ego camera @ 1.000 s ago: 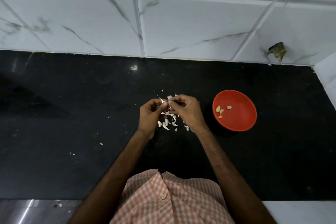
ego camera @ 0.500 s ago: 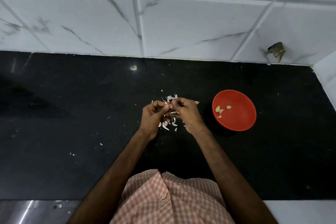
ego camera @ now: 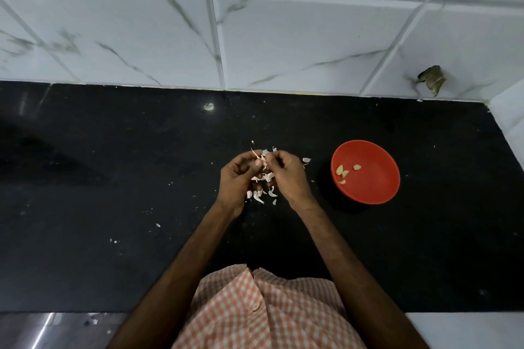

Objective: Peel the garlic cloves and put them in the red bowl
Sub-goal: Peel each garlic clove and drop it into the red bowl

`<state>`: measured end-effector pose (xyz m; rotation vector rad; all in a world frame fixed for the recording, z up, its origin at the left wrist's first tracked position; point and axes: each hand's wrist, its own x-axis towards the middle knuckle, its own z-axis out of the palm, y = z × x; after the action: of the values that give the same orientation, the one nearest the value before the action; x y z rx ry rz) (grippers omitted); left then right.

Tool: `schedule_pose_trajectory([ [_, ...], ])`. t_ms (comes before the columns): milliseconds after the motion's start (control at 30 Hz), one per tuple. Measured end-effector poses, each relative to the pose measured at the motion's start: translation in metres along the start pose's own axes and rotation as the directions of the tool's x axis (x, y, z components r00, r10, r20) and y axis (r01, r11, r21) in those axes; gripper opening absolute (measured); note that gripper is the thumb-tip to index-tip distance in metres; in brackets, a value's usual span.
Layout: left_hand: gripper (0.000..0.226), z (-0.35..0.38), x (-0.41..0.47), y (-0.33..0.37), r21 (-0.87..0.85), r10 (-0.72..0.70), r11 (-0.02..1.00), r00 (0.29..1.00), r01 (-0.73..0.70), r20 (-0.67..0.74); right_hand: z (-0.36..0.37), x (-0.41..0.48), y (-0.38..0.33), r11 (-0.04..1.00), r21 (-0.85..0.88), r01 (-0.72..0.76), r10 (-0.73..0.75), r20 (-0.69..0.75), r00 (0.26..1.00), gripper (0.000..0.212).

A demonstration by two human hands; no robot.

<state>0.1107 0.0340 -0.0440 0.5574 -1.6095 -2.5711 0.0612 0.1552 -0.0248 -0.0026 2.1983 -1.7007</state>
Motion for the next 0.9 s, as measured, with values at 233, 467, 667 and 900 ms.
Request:
schedule_pose_trajectory([
  [233,0.017,-0.004,0.003,0.001,0.075,-0.084,0.994,0.996,0.082,0.030,0.001,-0.003,-0.001,0.940,-0.277,0.202,-0.217,-0.026,0.976,0.013],
  [467,0.020,-0.004,-0.001,0.008,0.067,-0.097,0.994,0.992,0.092,0.082,-0.004,-0.001,0.002,0.820,-0.456,0.347,-0.397,-0.015,0.918,0.009],
  [667,0.016,0.002,-0.003,0.008,0.104,-0.083,0.992,0.994,0.076,0.067,-0.004,-0.003,-0.002,0.729,-0.570,0.379,-0.450,0.019,0.893,0.015],
  [900,0.016,0.005,-0.004,0.013,0.145,-0.054,0.989,0.995,0.042,0.082,-0.005,-0.001,-0.003,0.765,-0.539,0.353,-0.429,-0.016,0.903,0.008],
])
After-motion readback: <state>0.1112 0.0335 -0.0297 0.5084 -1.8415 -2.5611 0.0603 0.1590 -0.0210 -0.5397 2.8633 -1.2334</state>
